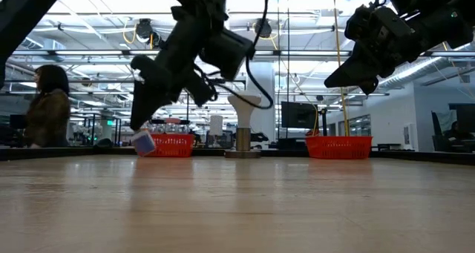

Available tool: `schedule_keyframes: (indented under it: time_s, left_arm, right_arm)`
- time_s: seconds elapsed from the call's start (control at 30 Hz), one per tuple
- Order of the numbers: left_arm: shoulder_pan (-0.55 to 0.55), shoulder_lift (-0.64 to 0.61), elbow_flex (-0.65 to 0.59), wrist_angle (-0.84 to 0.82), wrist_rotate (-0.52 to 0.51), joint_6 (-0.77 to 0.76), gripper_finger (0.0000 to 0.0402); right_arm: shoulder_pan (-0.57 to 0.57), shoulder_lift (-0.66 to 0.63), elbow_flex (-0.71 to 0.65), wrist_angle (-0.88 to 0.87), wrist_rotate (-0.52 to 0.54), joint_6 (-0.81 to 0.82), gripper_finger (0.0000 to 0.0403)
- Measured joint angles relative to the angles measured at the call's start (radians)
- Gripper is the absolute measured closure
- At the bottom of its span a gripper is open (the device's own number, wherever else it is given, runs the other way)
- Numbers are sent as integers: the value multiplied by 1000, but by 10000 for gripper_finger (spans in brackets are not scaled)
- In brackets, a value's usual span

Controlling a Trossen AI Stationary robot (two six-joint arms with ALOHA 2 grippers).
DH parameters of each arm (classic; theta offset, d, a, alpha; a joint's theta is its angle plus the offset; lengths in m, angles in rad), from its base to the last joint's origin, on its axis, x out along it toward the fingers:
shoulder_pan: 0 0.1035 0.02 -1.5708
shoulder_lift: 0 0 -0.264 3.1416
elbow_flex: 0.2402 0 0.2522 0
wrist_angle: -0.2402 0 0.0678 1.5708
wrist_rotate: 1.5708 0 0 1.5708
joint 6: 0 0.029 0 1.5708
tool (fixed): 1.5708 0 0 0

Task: Pick & Place Office items
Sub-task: Put the blue charger adapter into the top right red bin

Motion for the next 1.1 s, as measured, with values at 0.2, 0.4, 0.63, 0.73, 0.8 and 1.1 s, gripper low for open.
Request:
schedule_keyframes:
  time_s: [0.2, 0.4, 0.63, 0.73, 0.8, 1.1]
  left_arm:
    - [-1, 50, -4, 4, 97, -39, 399]
    - [0, 44, -2, 24, 66, -89, 362]
    - [0, 41, 3, 22, 33, -113, 298]
    - [0, 41, 25, 5, -9, -111, 271]
    - [0, 32, 44, 8, -38, -112, 255]
    - [-55, -254, -123, 161, -73, -128, 179]
  right_arm:
    - [0, 0, 0, 3, 0, 0, 403]
    - [0, 0, 0, 4, 0, 0, 403]
    - [0, 0, 0, 4, 0, 0, 403]
    - [0, 0, 0, 4, 0, 0, 403]
    - [0, 0, 0, 3, 0, 0, 403]
    - [0, 0, 0, 3, -1, 14, 403]
